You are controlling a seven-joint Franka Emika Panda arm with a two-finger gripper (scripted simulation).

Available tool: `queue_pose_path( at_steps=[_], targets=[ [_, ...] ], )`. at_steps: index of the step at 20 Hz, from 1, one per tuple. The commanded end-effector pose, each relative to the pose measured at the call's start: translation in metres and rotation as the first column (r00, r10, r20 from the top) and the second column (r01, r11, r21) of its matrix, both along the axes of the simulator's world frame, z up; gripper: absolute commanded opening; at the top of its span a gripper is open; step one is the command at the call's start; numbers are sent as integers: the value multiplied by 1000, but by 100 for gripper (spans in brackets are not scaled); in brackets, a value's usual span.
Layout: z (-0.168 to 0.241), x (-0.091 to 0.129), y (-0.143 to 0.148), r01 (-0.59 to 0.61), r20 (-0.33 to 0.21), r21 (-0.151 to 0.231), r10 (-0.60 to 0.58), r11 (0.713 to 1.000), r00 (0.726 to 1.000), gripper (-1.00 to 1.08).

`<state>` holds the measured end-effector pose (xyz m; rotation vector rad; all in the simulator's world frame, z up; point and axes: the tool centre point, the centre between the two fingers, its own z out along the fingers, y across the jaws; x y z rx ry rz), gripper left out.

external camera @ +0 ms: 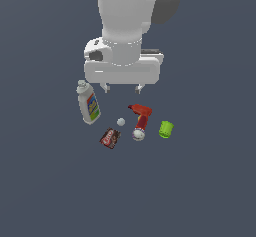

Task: Pick up a designated object from a clutter of objects.

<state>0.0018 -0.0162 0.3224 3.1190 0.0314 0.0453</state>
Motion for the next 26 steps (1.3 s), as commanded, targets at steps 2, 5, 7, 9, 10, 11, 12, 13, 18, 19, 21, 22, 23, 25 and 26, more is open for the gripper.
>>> queue_pose_path(
  at_steps=[2, 5, 7, 9, 10, 11, 12, 13, 18, 19, 21, 22, 23, 25, 26],
  targets=[
    [0, 0, -1, 1, 1, -1, -1, 1000, 1000, 100],
    [3, 1, -12, 23, 10, -8, -23, 1000, 1000, 100],
    [5, 1, -23, 46, 20, -16, -46, 999, 999, 100],
    [7, 1, -28, 57, 26, -20, -57, 998, 998, 100],
    [7, 1, -29, 58, 26, -20, -58, 998, 998, 100],
    [7, 1, -28, 56, 25, -20, -56, 998, 998, 100],
    [6, 1, -27, 55, 24, -19, -54, 998, 998, 100],
    [6, 1, -27, 56, 24, -19, -55, 998, 998, 100],
    [-7, 5, -22, 67, 23, -17, -66, 998, 998, 100],
    [-12, 6, -20, 70, 22, -16, -70, 997, 997, 100],
    [-22, 9, -16, 79, 20, -14, -78, 997, 997, 100],
    [-29, 10, -14, 84, 19, -13, -84, 996, 996, 100],
    [-36, 11, -11, 90, 18, -11, -90, 996, 996, 100],
    [-52, 14, -5, 103, 15, -8, -103, 995, 995, 100],
    [-61, 16, -1, 110, 13, -6, -110, 994, 994, 100]
  ],
)
